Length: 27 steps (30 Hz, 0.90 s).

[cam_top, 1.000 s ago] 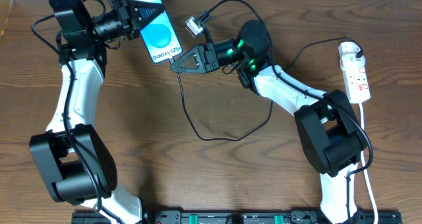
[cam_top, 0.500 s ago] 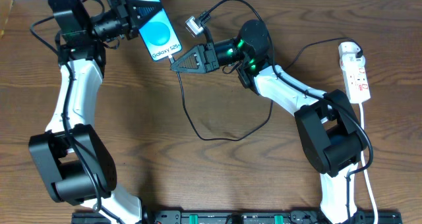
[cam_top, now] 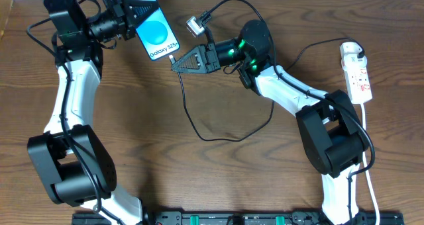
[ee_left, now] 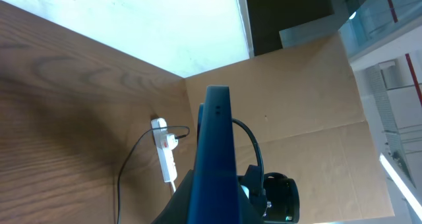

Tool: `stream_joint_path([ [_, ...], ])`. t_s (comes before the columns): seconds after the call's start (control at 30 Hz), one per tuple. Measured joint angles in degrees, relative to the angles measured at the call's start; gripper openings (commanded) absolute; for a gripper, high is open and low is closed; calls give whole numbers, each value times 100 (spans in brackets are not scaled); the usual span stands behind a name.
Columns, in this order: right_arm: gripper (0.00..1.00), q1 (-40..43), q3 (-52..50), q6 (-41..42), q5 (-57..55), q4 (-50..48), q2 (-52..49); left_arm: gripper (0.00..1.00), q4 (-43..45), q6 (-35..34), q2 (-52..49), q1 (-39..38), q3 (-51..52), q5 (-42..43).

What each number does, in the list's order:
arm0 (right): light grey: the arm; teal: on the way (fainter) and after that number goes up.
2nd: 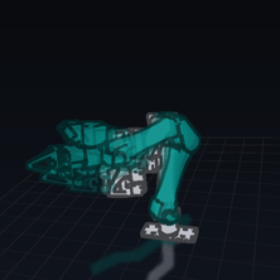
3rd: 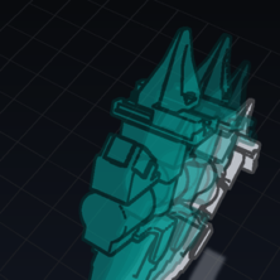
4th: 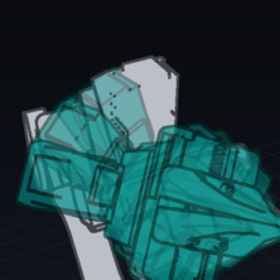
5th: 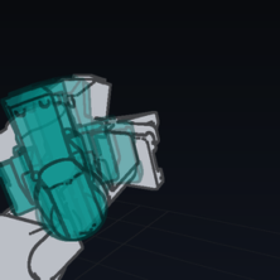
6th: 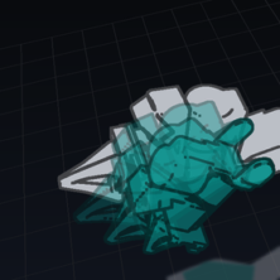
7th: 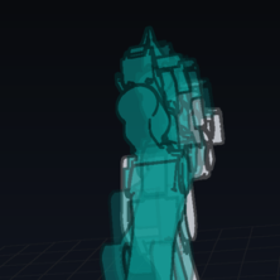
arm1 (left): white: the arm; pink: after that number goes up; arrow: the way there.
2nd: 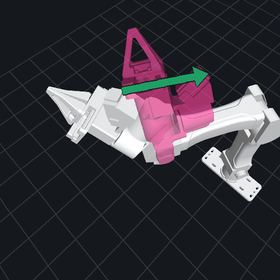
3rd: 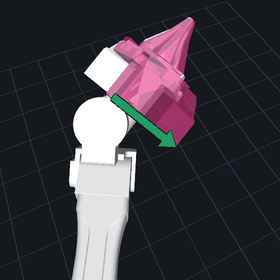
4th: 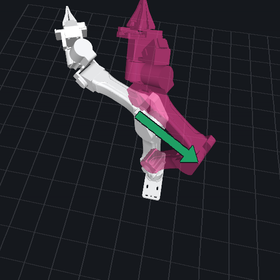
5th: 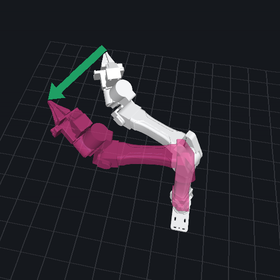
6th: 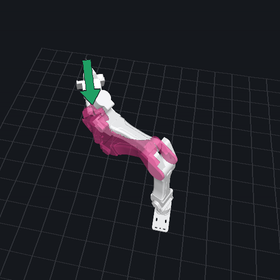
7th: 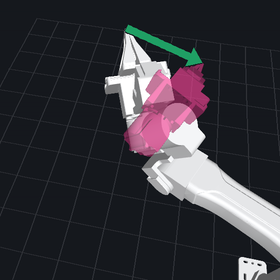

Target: Plug charger to phone and switch on socket

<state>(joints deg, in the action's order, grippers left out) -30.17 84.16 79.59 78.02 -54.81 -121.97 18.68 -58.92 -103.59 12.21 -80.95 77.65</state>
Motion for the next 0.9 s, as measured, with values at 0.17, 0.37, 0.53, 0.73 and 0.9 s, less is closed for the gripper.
stream_joint_path([
  [0.17, 1, 0, 0, 0, 0, 0, 0, 8, 0, -111, 0, -46, 0, -2],
  [0.37, 1, 0, 0, 0, 57, 0, 0, 7, 7, -129, 0, -166, 0, -4],
  [0.53, 1, 0, 0, 0, 55, 0, 0, 7, 4, -129, 0, -166, 0, -4],
  [0.73, 1, 0, 0, 0, 55, 4, 0, 7, 4, -129, 0, -166, 0, 0],
  [0.9, 1, 0, 0, -2, 63, 7, 0, 8, 11, -101, 0, -166, 0, 44],
])
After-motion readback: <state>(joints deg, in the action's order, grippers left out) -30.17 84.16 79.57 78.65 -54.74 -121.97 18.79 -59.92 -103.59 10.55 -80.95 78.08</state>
